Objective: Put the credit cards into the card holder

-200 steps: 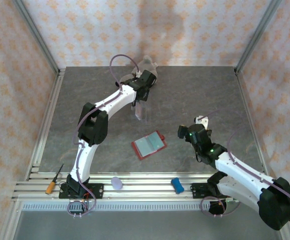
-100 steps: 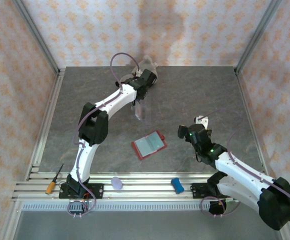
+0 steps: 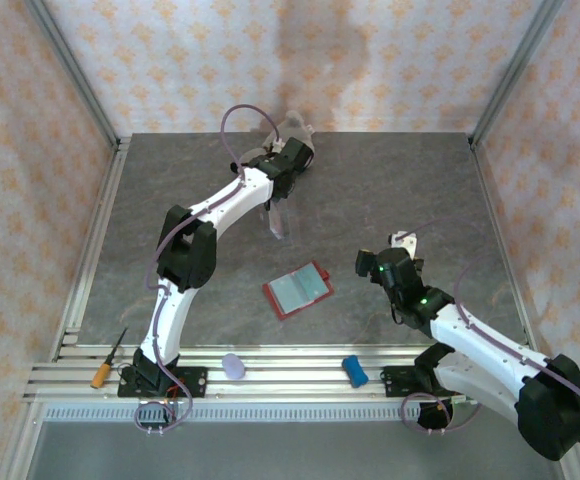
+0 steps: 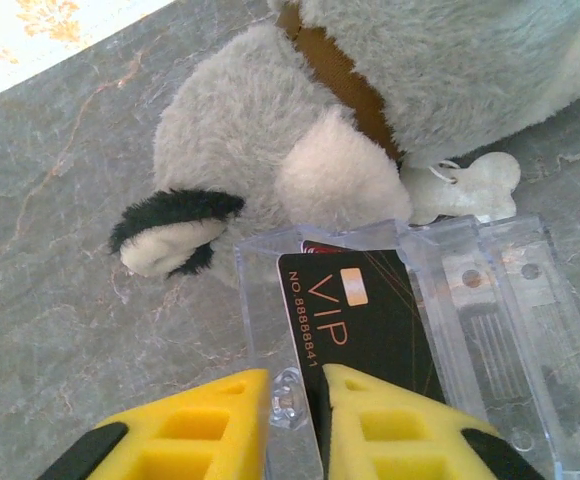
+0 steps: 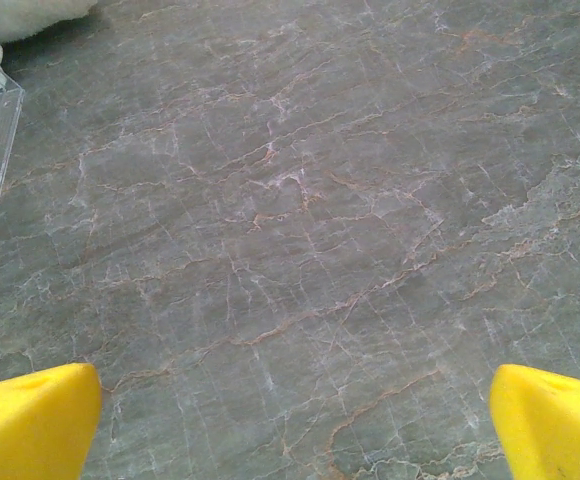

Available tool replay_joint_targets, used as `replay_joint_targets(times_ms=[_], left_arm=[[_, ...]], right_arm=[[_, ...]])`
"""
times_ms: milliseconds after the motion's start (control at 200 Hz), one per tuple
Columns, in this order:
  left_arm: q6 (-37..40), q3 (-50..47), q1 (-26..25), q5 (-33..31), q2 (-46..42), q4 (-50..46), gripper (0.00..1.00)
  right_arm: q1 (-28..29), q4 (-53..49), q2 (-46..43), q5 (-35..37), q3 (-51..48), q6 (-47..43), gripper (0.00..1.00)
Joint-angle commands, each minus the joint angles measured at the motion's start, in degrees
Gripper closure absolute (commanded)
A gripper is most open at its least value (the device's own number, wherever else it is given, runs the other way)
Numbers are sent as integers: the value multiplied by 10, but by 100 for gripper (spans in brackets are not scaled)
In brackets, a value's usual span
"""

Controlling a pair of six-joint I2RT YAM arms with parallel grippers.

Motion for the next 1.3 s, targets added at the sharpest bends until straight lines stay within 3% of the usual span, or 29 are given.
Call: replay_joint_targets(times_ms=[0,105,295,461,721,836,1297], left_arm=[[6,17,1,-7,10,-21,81],[6,18,1,-6,11,-27,89],[-1,17,1,11,11,-26,89],[-15,16,0,25,15,-26,81],[-21,27,1,34,28,-39,79],[-29,27,1,47,23,-39,62],[-20,41,0,-10,46,-46,57]], right_arm=[[-1,6,-2,18,-5,-4,1],[-1,8,-2,21,-5,-4,1],[-1,7,0,20,-4,-4,1],[-1,3,-1,20,-4,-4,1],[-1,5,-5,21,-6,-3,1],[-1,7,-5,21,-7,-3,1],[-1,8,-6,19,-7,-3,1]])
